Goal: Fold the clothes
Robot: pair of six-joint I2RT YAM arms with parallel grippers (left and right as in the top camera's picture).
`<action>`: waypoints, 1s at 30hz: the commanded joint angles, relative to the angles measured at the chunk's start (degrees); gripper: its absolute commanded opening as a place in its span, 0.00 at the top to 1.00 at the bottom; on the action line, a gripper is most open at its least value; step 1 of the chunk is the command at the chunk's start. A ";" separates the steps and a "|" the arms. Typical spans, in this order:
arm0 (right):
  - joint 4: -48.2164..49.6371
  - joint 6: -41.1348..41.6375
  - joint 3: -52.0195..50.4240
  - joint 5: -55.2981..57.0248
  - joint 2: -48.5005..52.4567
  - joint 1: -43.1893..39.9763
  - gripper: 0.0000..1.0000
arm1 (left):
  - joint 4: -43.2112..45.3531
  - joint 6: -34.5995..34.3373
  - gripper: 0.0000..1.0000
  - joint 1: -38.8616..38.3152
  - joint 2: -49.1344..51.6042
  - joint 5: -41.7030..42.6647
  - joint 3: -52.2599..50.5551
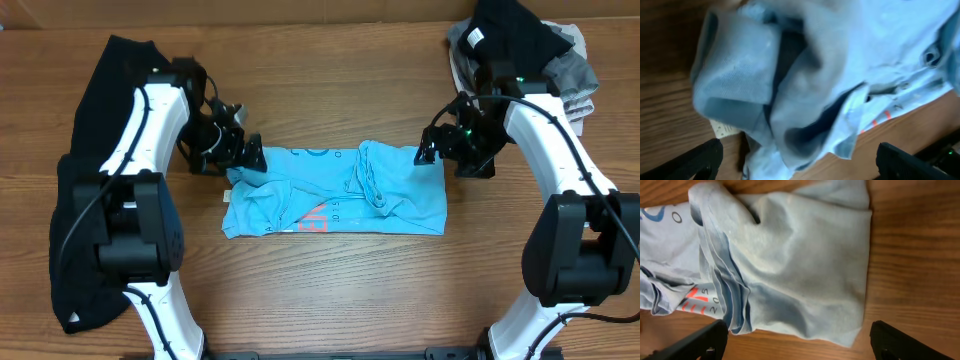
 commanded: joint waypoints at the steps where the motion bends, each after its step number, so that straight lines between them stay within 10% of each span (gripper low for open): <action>1: 0.98 -0.70 1.62 -0.04 -2.14 -0.09 0.04 | 1.62 -1.73 0.00 -0.13 0.26 -3.26 -4.09; 19: 1.95 -0.37 1.60 -0.55 -2.14 -0.07 0.11 | 14.69 -4.57 0.15 -4.11 0.26 -0.55 -17.79; 21: 1.97 0.07 1.60 -0.55 -2.14 -0.07 0.15 | 17.31 -5.07 0.25 -5.01 0.26 -0.55 -18.97; 25: 1.90 0.92 1.46 -0.72 -2.14 -0.07 0.30 | 20.44 -7.78 0.91 -4.96 0.24 -1.03 -19.19; 30: 2.40 1.31 0.81 -2.27 -2.08 0.31 0.63 | 19.67 -8.74 0.96 -2.05 0.02 -3.17 -17.77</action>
